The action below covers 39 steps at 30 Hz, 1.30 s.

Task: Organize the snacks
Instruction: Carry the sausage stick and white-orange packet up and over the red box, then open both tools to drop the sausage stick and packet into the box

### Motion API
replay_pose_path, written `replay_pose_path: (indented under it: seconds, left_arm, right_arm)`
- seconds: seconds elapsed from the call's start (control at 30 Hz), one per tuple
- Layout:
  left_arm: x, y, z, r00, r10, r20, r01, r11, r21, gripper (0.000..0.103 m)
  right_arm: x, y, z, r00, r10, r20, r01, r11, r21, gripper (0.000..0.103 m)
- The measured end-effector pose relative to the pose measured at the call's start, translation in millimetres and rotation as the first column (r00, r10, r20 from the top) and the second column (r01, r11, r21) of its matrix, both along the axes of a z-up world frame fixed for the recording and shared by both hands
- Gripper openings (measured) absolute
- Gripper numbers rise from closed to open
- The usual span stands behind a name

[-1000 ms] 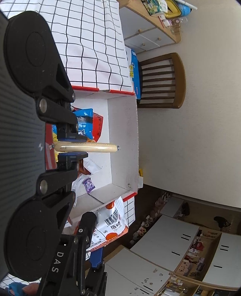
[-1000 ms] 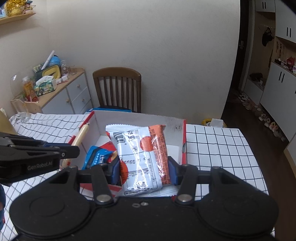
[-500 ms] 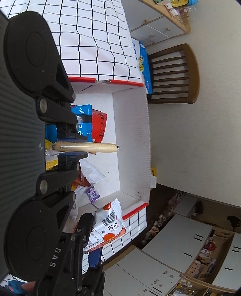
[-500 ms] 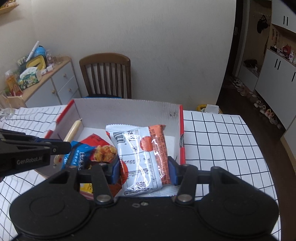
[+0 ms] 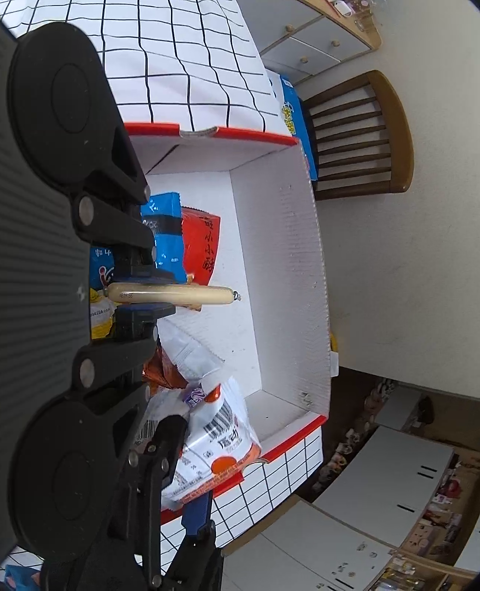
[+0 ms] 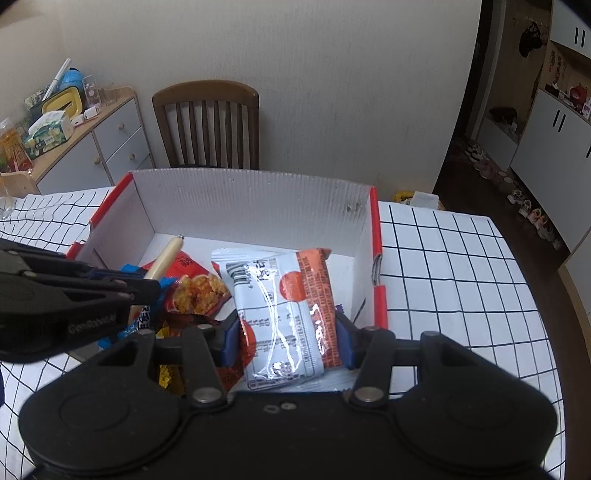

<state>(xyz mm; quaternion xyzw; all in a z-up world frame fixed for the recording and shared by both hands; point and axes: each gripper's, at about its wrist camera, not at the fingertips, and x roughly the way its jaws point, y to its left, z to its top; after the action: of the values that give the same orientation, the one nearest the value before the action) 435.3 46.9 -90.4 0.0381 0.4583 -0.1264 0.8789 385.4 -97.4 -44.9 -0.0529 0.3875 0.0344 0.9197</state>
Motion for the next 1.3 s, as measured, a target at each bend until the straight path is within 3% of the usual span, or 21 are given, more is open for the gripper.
replay_pose_path:
  seconds: [0.53, 1.13, 1.2, 1.27, 1.3]
  left_arm:
    - [9, -4, -21, 0.999, 0.005, -0.046, -0.004, 0.999, 0.032, 0.01]
    - [3, 4, -22, 0.998, 0.029, -0.048, -0.029, 1.0, 0.005, 0.01]
    - [1, 5, -20, 0.998, 0.032, -0.045, -0.032, 0.999, 0.005, 0.01]
    - [-1, 5, -18, 0.999, 0.036, -0.04, -0.035, 0.999, 0.009, 0.01]
    - [-3, 5, -18, 0.999, 0.037, -0.037, -0.037, 0.999, 0.013, 0.01]
  right_arm:
    - [15, 1, -15, 0.999, -0.014, -0.043, 0.013, 1.0, -0.026, 0.049]
    - [23, 5, -32, 0.996, -0.017, -0.087, 0.011, 0.998, -0.068, 0.051]
    - [20, 3, -31, 0.996, -0.019, -0.082, 0.014, 0.998, -0.061, 0.055]
    - [16, 1, -28, 0.997, -0.014, -0.07, 0.011, 0.999, -0.04, 0.072]
    - [13, 0, -25, 0.998, -0.006, -0.056, 0.005, 1.0, -0.028, 0.072]
